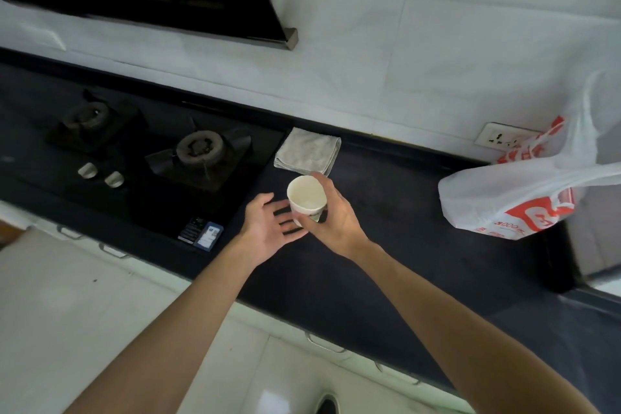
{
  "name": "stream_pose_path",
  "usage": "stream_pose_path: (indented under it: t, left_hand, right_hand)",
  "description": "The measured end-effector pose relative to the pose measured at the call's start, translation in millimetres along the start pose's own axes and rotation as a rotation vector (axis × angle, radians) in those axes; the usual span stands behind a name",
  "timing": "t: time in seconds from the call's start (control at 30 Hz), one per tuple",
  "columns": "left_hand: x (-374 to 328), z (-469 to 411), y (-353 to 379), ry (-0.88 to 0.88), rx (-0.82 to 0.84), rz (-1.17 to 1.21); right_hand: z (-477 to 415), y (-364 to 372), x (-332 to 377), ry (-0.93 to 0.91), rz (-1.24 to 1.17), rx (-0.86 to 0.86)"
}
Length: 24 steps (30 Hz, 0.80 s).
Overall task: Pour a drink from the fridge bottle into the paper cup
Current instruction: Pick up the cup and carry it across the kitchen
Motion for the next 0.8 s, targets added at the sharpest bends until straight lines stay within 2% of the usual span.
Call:
stream_pose_path:
  t: [0.47, 0.8]
  left_hand:
    - [-61, 98, -115, 0.156, 0.008, 0.232]
    - [-102, 194, -224, 0.295, -0.018, 0.321]
  right_hand:
    - [-49, 86, 118, -0.112, -0.076, 0.092]
    - [-75, 185, 225, -0.181, -0.224, 0.193]
Point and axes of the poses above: each hand's wrist, its own z-axis away from the middle knuckle, its own y-axis out of the palm, x = y × z, the point moved 5 cm from there along -z, towards the middle knuckle, and after that the axes turned 12 degrees about -y, right-handed, at the moved point
